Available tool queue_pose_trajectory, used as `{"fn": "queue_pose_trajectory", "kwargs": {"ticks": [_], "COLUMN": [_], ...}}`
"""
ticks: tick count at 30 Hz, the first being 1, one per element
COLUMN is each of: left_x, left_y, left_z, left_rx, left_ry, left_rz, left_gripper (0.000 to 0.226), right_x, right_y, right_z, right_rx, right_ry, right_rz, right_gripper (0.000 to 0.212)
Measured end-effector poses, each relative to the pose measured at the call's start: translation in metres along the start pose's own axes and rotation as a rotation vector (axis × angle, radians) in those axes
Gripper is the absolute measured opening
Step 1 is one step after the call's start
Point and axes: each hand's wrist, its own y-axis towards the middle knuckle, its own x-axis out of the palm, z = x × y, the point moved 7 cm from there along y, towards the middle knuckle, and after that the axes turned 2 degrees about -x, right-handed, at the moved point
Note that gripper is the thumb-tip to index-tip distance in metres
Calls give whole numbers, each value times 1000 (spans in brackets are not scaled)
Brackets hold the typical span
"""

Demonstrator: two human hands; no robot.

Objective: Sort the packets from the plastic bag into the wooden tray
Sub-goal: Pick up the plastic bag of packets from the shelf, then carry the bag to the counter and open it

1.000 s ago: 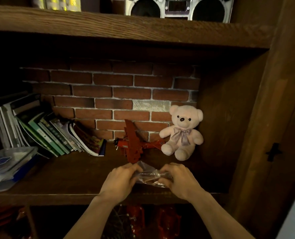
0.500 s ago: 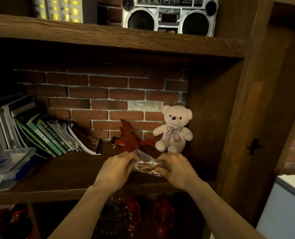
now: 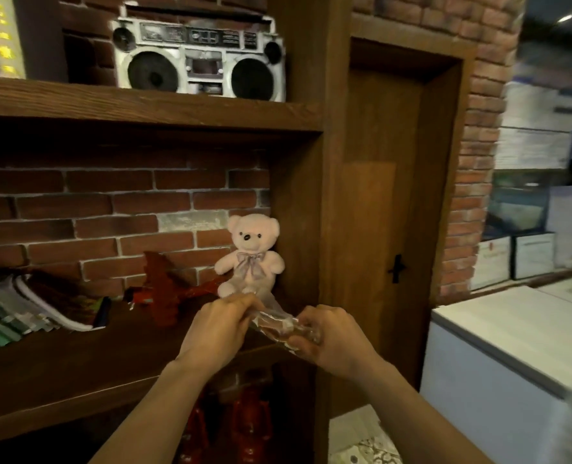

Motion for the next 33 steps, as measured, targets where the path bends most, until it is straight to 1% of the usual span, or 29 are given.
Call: {"fn": "queue_pose_trajectory", "kwargs": {"ticks": [5,6,9,11,14,16,19,23,25,30,32,33], "left_x": [33,36,64,78,108,124,145,157,161,159,154,152], "left_y": [17,17,16,11,0,-6,-17,-26,-32,-56,-70,-76], "left_z": [115,127,206,247,323,357,418,484,520,592,613,621], "left_rx": [166,182,286,336,411,438,542,667,755,955,1028,1054], "left_ry": [-59,-63,-116,-154,-216,-261,-308,-416,-490,-648,-705,-731], "left_rz": [-35,-44,-77,-101,-139,-181,-219,-261,-275,-313,-320,-325], "left_gripper": [29,30,32,30,24,19,21,22,22,30,33,35], "right_x": [-61,-66,-111,-136,-182,-203,-235,-270,-289,-324,-333,-337], "right_y": [-73,-83,-144,-175,-239,-271,-329,-383,-414,-478,-498,-507], "right_z": [73,80,128,149,185,199,222,232,233,223,212,208], "right_rx": [113,121,253,335,437,493,608,711,768,906,929,949], "right_ry": [0,4,5,-10,-79,-126,-199,-251,-256,-138,-164,-182], "right_rz": [13,1,24,50,110,140,161,181,239,358,362,363], "right_gripper": [39,42,58,55,40,41,45,52,56,72,71,67]}}
